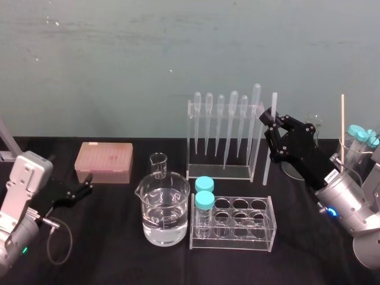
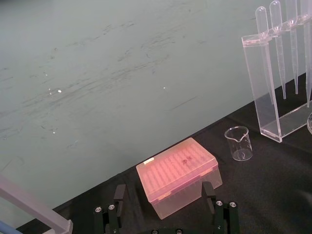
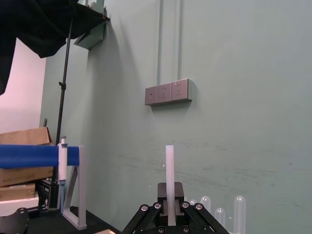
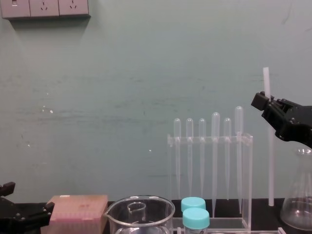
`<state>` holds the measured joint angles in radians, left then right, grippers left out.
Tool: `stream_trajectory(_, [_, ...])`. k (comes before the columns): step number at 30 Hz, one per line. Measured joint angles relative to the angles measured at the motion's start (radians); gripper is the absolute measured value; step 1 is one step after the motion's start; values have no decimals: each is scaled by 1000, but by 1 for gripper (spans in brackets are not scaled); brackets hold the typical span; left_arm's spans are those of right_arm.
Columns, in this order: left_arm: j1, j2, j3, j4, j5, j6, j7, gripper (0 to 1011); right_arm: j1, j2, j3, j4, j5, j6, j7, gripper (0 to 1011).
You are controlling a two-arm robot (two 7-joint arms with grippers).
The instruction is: Pick up the stirring rod with one hand, then place it down.
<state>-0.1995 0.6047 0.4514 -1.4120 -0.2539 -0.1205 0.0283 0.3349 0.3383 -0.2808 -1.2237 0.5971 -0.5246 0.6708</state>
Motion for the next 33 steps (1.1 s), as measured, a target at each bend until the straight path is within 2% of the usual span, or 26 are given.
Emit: stream_trajectory(33, [0,0,0,0,0,0,0,1000,0,0,0,0,0,0,0,72])
